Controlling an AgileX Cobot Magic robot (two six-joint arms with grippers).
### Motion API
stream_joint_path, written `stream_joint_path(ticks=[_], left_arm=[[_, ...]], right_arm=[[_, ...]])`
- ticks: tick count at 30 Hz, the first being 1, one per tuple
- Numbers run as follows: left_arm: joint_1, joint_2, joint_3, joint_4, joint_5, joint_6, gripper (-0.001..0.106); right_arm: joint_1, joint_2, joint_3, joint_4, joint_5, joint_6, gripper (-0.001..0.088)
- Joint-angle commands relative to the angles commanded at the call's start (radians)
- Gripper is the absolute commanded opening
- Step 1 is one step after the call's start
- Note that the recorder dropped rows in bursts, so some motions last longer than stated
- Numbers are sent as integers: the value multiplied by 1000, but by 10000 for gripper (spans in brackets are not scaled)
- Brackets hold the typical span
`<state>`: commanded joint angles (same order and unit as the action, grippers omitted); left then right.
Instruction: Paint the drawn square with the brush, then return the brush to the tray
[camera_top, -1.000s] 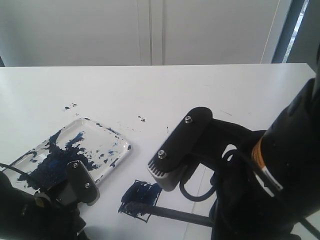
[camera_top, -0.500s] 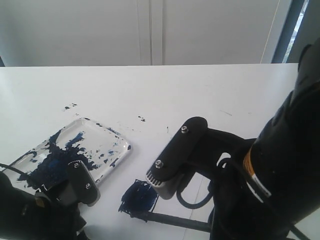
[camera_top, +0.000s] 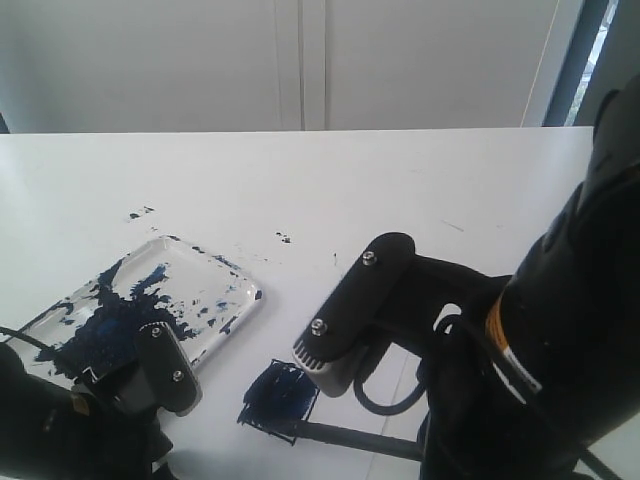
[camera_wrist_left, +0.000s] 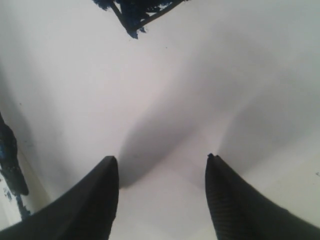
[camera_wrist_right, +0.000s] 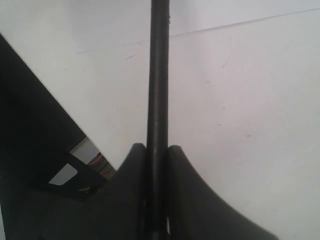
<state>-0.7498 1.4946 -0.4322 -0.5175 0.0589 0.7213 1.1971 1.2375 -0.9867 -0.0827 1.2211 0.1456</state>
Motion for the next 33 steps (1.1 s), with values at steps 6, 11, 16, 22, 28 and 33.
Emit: stream_joint_path(ticks=[6, 11, 16, 22, 28, 33], left_arm=[[0, 0, 0, 0, -2, -8, 579], [0, 0, 0, 0, -4, -11, 579], [0, 0, 0, 0, 5, -11, 579], [0, 0, 0, 0, 5, -11, 579], [0, 0, 0, 0, 1, -11, 579], [0, 0, 0, 0, 1, -11, 579]], right_arm=[[0, 0, 0, 0, 0, 18, 0], [0, 0, 0, -2, 0, 44, 0], [0, 0, 24, -84, -46, 41, 0], [0, -62, 117, -94, -147, 34, 0], [0, -177, 184, -91, -156, 39, 0], [0, -188, 249, -37, -176, 36, 0]])
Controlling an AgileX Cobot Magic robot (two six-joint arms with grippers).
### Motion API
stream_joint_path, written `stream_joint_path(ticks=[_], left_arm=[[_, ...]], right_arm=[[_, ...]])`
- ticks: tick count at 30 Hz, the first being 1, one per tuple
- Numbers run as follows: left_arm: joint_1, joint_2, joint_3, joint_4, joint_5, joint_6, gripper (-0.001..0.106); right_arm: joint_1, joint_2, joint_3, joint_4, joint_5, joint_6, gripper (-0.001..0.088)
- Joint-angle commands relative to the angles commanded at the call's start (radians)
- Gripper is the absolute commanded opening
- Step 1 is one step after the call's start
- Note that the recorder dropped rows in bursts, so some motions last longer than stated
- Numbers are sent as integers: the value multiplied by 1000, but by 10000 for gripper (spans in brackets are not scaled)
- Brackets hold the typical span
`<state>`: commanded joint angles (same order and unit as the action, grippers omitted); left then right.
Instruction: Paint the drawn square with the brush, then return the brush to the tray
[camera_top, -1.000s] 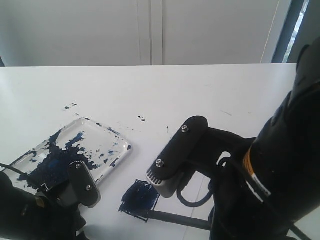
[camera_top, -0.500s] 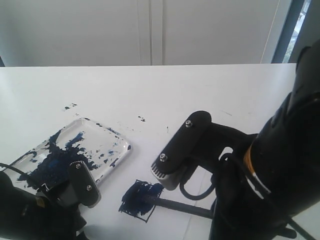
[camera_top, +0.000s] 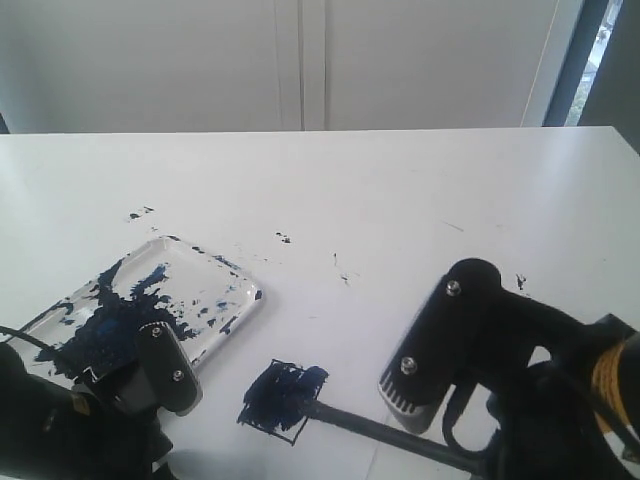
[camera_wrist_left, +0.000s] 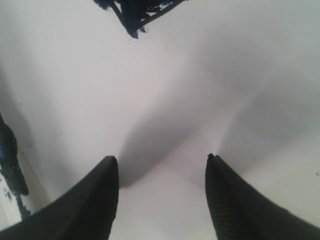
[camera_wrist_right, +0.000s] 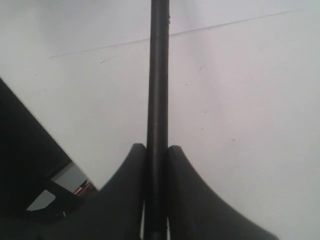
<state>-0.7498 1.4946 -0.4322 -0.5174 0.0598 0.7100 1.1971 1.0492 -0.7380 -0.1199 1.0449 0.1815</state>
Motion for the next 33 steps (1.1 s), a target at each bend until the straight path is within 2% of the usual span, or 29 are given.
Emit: stream_joint_path(ticks=[6, 25, 33], left_arm=[[0, 0, 0, 0, 0, 0, 579], [0, 0, 0, 0, -6, 0, 579], [0, 0, 0, 0, -2, 0, 579]], right_arm=[[0, 0, 30, 21, -64, -7, 0], [0, 0, 30, 53, 1, -52, 0], [0, 0, 30, -40, 30, -15, 0]])
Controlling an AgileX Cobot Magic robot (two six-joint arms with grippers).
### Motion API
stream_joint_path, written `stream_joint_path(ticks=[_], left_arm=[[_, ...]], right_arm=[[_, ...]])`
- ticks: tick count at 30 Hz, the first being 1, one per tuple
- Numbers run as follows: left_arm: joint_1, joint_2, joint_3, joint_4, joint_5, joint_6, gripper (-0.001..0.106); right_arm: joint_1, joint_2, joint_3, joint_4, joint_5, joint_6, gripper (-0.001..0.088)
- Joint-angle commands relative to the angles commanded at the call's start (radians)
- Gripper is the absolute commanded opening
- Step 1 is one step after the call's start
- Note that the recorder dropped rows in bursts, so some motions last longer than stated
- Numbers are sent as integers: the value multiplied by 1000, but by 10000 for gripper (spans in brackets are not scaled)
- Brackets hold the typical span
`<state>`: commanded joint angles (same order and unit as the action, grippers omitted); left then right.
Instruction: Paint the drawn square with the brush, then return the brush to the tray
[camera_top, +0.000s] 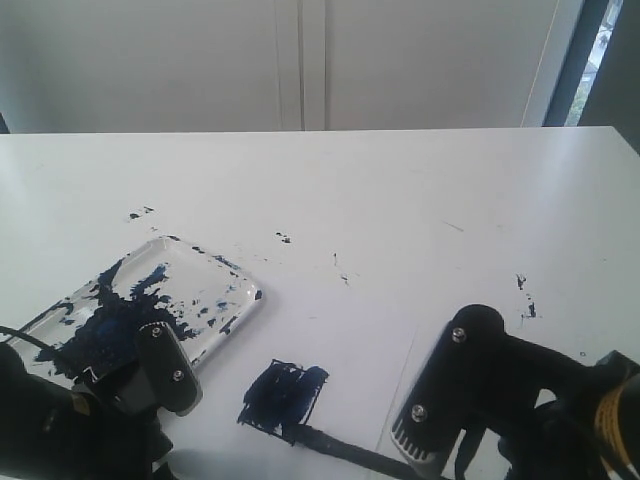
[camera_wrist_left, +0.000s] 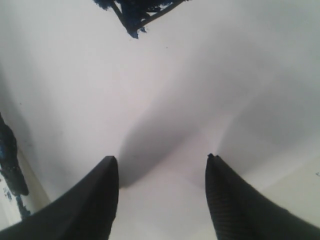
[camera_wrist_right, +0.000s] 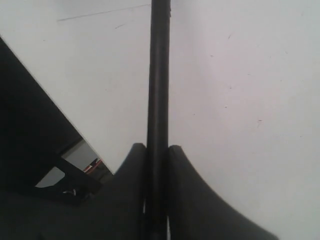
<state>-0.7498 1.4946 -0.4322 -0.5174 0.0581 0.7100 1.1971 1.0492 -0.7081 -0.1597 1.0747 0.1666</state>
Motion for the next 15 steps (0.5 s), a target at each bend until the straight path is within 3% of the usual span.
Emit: stream_joint_path(ticks=[8, 15], left_arm=[[0, 0, 0, 0, 2, 0, 579], [0, 0, 0, 0, 6, 0, 579]], right_arm=[[0, 0, 0, -39, -80, 25, 0], [0, 0, 0, -115, -57, 92, 0]])
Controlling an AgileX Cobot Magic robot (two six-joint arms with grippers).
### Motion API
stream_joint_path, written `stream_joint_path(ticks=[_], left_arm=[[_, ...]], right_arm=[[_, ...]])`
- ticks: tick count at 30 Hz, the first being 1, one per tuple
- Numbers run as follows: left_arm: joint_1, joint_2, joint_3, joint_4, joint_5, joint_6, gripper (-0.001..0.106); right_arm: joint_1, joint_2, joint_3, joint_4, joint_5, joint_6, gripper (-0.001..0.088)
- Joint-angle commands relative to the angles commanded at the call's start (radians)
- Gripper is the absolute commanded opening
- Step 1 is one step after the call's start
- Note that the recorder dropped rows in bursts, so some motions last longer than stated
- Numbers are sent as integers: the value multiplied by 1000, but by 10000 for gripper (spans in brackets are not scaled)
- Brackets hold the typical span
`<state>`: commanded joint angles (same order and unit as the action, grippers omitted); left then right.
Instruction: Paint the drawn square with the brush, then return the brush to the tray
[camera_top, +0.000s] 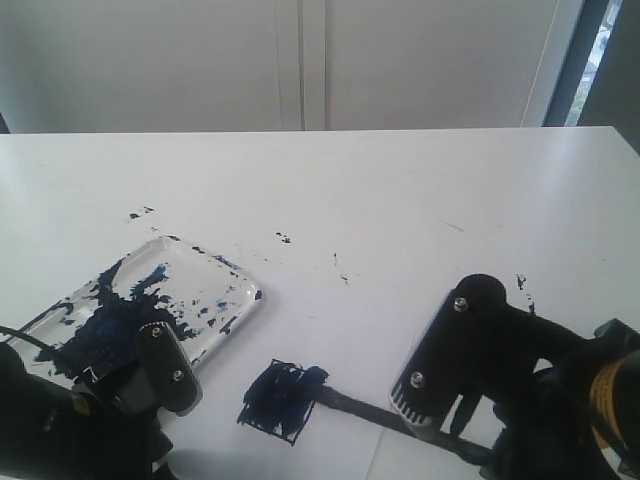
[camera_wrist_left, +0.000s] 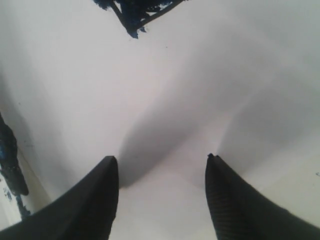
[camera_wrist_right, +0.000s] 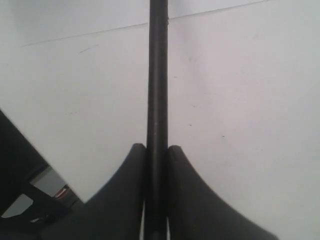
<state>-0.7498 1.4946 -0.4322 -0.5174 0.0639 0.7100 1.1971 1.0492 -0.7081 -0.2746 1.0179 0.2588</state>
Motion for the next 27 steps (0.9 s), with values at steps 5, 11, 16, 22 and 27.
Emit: stream_joint_path(ticks=[5, 11, 16, 22, 27], left_arm=[[0, 0, 0, 0, 0, 0, 579], [0, 0, 0, 0, -2, 0, 579], [0, 0, 0, 0, -2, 0, 579], [0, 0, 0, 0, -4, 0, 579], [0, 0, 0, 0, -4, 0, 579]], right_arm=[[0, 0, 0, 11, -2, 0, 0], [0, 0, 0, 100, 5, -44, 0], [0, 0, 0, 155, 19, -82, 0], [0, 0, 0, 204, 23, -126, 0], [0, 0, 0, 204, 23, -126, 0]])
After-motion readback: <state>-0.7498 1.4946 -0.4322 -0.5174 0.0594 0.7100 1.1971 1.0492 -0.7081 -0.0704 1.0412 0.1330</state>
